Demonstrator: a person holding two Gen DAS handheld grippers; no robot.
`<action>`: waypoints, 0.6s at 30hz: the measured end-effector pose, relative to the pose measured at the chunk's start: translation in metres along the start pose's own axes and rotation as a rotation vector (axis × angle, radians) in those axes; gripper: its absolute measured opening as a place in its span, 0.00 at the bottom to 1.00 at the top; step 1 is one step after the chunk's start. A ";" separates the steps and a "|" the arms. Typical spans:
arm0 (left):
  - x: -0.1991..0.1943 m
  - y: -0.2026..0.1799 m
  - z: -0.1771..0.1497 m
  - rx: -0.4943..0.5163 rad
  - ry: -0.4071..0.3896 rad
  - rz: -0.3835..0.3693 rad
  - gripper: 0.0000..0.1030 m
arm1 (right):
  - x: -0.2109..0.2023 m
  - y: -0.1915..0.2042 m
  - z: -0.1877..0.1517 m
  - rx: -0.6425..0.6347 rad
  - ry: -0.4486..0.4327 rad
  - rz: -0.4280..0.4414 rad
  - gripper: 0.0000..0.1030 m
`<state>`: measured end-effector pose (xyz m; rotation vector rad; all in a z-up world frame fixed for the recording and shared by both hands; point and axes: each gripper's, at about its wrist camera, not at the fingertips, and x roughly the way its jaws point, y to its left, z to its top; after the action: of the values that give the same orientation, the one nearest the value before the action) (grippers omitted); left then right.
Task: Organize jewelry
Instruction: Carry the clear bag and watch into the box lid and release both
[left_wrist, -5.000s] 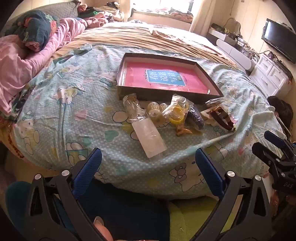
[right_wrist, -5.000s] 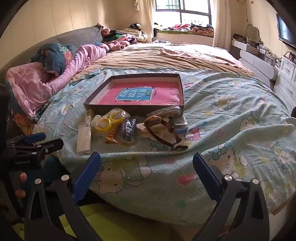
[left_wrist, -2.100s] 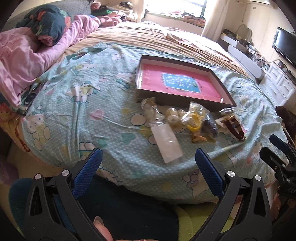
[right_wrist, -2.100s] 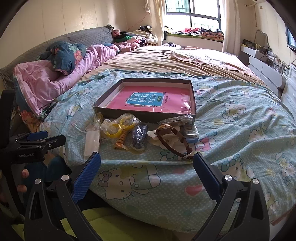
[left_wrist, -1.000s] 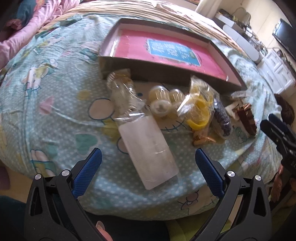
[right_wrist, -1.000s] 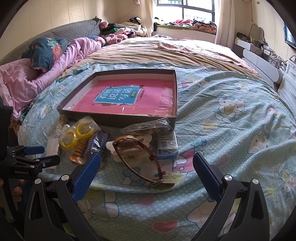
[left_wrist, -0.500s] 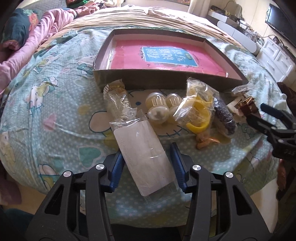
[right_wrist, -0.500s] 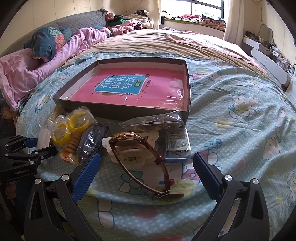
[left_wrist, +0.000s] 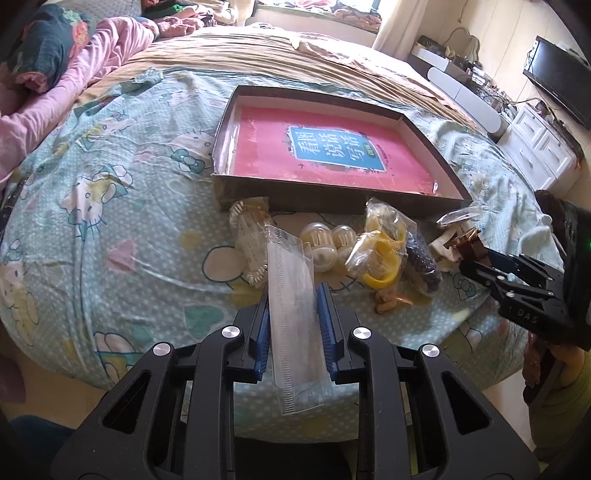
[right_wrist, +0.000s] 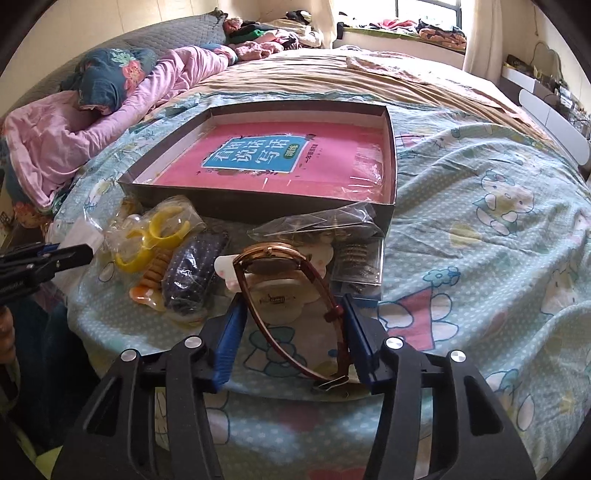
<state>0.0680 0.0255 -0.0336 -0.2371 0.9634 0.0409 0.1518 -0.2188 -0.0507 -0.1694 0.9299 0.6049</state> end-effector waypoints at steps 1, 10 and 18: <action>0.000 0.001 0.000 -0.006 0.002 -0.005 0.15 | -0.003 -0.001 0.000 0.006 -0.005 0.004 0.45; -0.017 0.005 0.018 -0.016 -0.057 -0.019 0.15 | -0.032 -0.017 0.012 0.068 -0.074 0.018 0.38; -0.017 0.012 0.055 -0.036 -0.111 -0.003 0.15 | -0.045 -0.023 0.035 0.074 -0.142 0.015 0.37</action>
<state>0.1014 0.0508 0.0081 -0.2671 0.8526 0.0680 0.1693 -0.2427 0.0036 -0.0522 0.8156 0.5881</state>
